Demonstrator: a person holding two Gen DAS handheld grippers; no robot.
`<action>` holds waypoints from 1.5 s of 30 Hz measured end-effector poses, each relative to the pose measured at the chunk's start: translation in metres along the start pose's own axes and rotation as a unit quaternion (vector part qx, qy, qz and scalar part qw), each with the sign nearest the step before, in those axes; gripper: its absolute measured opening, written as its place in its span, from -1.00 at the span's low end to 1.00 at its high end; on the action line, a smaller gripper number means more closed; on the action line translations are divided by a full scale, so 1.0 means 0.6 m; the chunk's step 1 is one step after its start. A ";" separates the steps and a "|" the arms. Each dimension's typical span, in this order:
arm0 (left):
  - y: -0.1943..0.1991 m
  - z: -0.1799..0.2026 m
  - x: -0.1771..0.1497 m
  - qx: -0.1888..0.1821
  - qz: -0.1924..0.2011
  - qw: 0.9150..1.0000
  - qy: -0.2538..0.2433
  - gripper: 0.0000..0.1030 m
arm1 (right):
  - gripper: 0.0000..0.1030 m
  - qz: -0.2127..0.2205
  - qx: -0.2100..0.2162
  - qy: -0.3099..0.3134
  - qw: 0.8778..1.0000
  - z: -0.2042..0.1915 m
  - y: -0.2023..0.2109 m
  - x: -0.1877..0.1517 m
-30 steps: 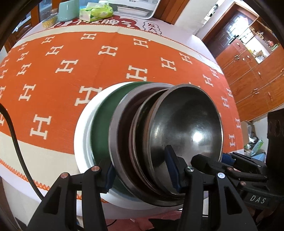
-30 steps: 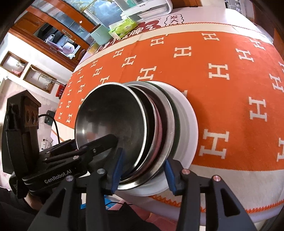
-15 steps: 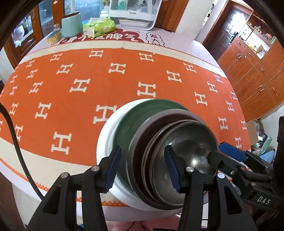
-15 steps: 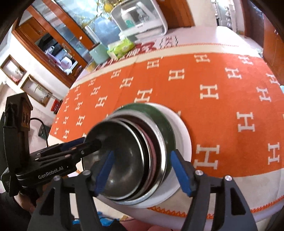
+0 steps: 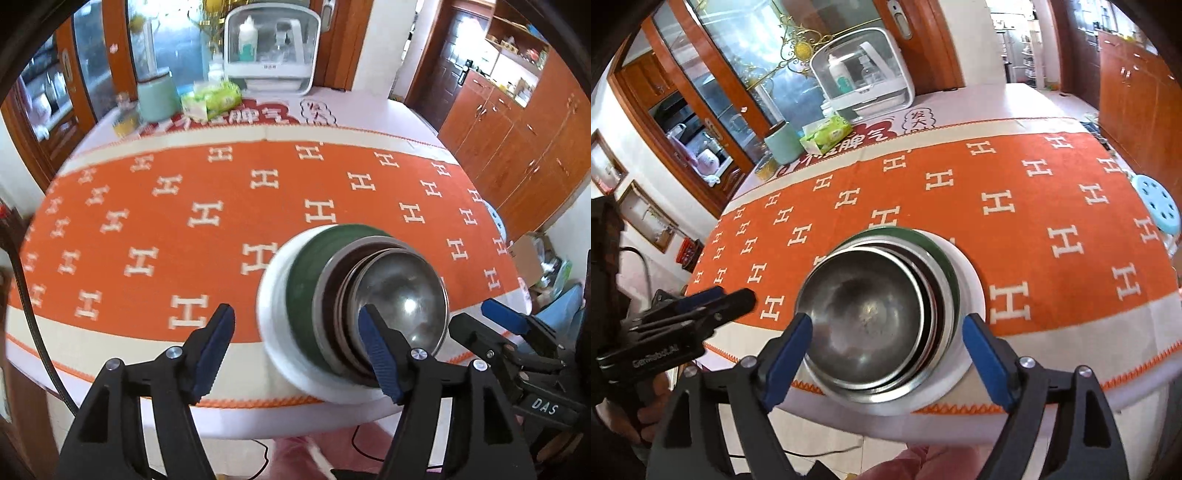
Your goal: Organize plates and bowls
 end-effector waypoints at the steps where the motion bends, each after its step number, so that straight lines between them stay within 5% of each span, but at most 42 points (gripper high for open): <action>1: 0.014 -0.002 -0.002 0.005 0.006 1.000 -0.003 0.40 | 0.67 0.005 -0.003 0.004 1.000 -0.008 0.011 -0.004; 14: 0.166 0.016 -0.014 0.032 0.079 0.996 -0.022 0.75 | 0.96 0.080 -0.009 0.062 0.995 -0.080 0.159 -0.019; 21: 0.209 0.050 -0.021 0.061 0.105 0.991 -0.056 0.79 | 0.99 0.112 -0.056 0.046 0.991 -0.088 0.202 -0.030; 29: 0.223 0.054 -0.031 0.098 0.119 0.987 -0.050 0.95 | 1.00 0.138 -0.083 0.006 0.987 -0.073 0.212 -0.050; 45: 0.218 0.022 -0.056 0.127 0.105 0.986 0.001 0.98 | 1.00 0.128 -0.080 0.025 0.988 -0.094 0.201 -0.067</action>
Point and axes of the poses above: each gripper's, at about its wrist camera, not at the fingertips, and y roughly against the way its jaws point, z to its right, x to its top, the point moved 4 cm from there along -y, roughly the way its jaws point, and after that the axes turned 9 degrees about -y, right-handed, at the moved point
